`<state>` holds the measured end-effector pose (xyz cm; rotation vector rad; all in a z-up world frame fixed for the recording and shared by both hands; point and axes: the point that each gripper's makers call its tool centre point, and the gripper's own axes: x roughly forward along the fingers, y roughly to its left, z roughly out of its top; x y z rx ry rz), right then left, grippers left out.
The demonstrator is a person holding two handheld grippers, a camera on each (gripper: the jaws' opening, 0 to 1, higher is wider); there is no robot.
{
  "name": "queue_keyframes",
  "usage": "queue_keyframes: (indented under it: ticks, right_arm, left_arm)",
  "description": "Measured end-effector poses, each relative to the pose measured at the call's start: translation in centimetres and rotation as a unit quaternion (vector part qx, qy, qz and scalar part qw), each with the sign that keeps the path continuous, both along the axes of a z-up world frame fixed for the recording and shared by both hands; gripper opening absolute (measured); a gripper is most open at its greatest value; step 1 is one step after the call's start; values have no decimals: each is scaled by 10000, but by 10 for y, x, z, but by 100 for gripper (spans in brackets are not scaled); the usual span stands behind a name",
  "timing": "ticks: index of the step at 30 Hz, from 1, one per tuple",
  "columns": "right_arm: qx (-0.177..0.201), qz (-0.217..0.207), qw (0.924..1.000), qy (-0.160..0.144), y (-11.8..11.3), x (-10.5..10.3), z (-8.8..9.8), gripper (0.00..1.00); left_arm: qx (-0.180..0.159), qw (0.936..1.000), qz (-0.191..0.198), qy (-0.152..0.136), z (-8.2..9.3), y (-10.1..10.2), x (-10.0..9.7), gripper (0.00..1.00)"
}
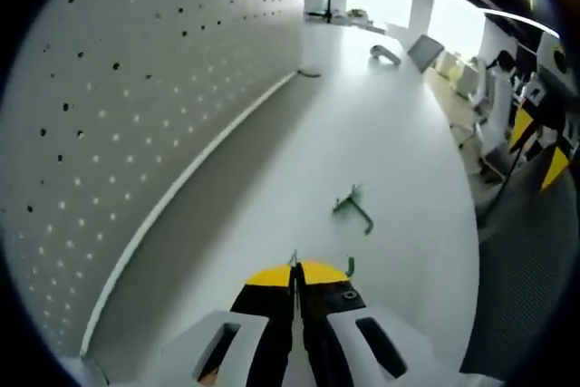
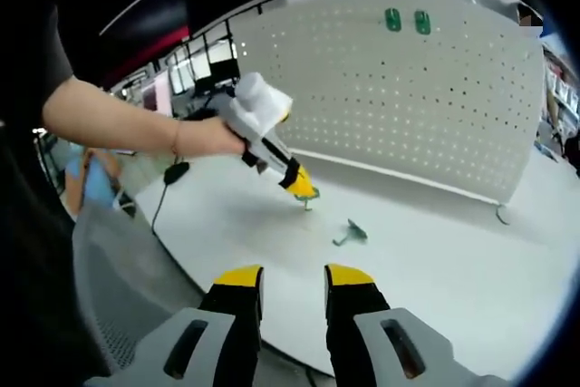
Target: Insert the hook assembly into the mounting plate slot until the hook locks in place.
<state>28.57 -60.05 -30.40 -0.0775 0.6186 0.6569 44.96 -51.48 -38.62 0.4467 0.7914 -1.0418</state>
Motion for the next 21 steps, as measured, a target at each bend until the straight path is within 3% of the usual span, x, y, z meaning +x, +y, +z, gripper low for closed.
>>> queue_keyframes:
  ticks: [6,12,21]
  right_arm:
    - [44,5,10000,-48,3,0,4,25]
    - [80,63,9999,-81,9,-3,8,26]
    - [51,144,9997,-212,12,-4,13,27]
  left_arm:
    - [-244,9995,218,-35,26,5,3,1]
    - [-469,9978,419,-223,64,11,7,1]
    - [-527,9973,315,-406,104,17,-15,1]
